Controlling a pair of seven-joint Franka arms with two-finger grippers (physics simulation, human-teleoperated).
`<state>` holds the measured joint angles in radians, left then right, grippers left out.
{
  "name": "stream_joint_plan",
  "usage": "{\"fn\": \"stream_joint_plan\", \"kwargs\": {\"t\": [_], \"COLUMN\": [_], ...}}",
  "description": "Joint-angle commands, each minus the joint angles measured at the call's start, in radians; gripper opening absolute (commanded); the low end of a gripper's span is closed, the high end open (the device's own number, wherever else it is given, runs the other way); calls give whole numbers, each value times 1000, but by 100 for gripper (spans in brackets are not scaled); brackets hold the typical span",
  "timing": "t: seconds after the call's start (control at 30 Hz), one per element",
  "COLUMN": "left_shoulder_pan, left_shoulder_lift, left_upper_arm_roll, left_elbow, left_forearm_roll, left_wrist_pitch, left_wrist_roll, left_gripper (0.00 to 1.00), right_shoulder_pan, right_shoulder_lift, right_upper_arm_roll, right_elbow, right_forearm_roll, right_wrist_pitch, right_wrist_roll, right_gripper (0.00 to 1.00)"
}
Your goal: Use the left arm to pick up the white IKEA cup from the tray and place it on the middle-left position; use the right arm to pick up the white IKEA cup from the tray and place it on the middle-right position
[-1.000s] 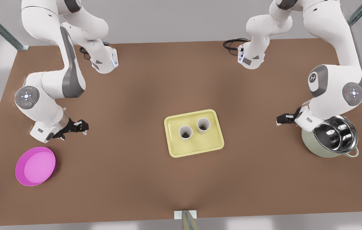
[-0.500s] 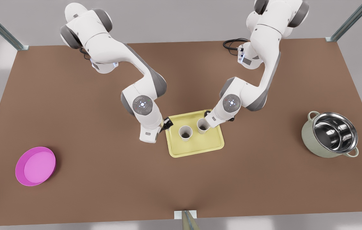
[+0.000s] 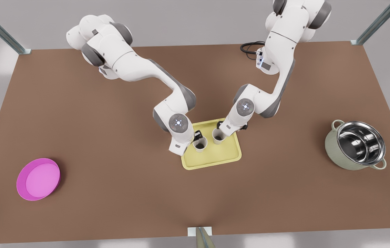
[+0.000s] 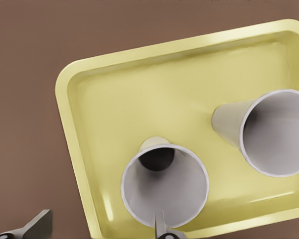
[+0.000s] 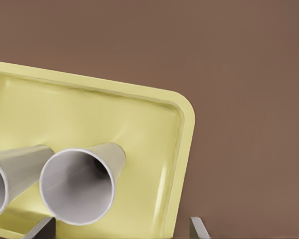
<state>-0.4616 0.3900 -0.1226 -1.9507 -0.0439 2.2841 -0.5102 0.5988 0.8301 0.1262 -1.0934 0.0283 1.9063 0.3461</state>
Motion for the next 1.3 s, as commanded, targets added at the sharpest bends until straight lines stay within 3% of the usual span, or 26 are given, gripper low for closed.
{"fn": "stream_joint_plan", "kwargs": {"t": [0.0,0.4,0.47,0.5,0.57,0.73,0.8,0.9,0.97,1.07,1.2,1.27], "left_shoulder_pan": [0,-8,-8,-8,-6,-8,-8,3,56,313,379,385], "left_shoulder_lift": [6,101,104,104,102,96,95,24,-34,-22,35,53], "left_upper_arm_roll": [0,3,3,3,3,3,3,38,132,132,132,132], "left_elbow": [0,3,4,6,7,12,13,10,1,6,6,12], "left_forearm_roll": [-1,13,13,13,13,13,13,42,41,27,29,32], "left_wrist_pitch": [89,210,222,222,222,222,222,143,46,66,169,192], "left_wrist_roll": [-122,-126,-125,-126,-128,-163,-166,-122,149,602,688,688], "left_gripper": [100,98,90,82,52,19,12,11,11,11,11,11], "right_shoulder_pan": [10,19,30,33,36,45,45,50,50,50,47,45], "right_shoulder_lift": [24,101,101,101,100,101,103,112,118,118,115,115], "right_upper_arm_roll": [1,10,10,10,10,9,7,7,7,13,21,26], "right_elbow": [27,18,12,10,10,-10,-17,-33,-33,-31,-23,-23], "right_forearm_roll": [1,-31,-84,-84,-82,-85,-85,-120,-117,-108,-107,-74], "right_wrist_pitch": [10,96,96,96,92,94,96,97,97,96,94,92], "right_wrist_roll": [269,258,255,254,226,203,188,186,191,234,240,251], "right_gripper": [100,100,100,100,100,100,100,100,91,63,48,36]}}
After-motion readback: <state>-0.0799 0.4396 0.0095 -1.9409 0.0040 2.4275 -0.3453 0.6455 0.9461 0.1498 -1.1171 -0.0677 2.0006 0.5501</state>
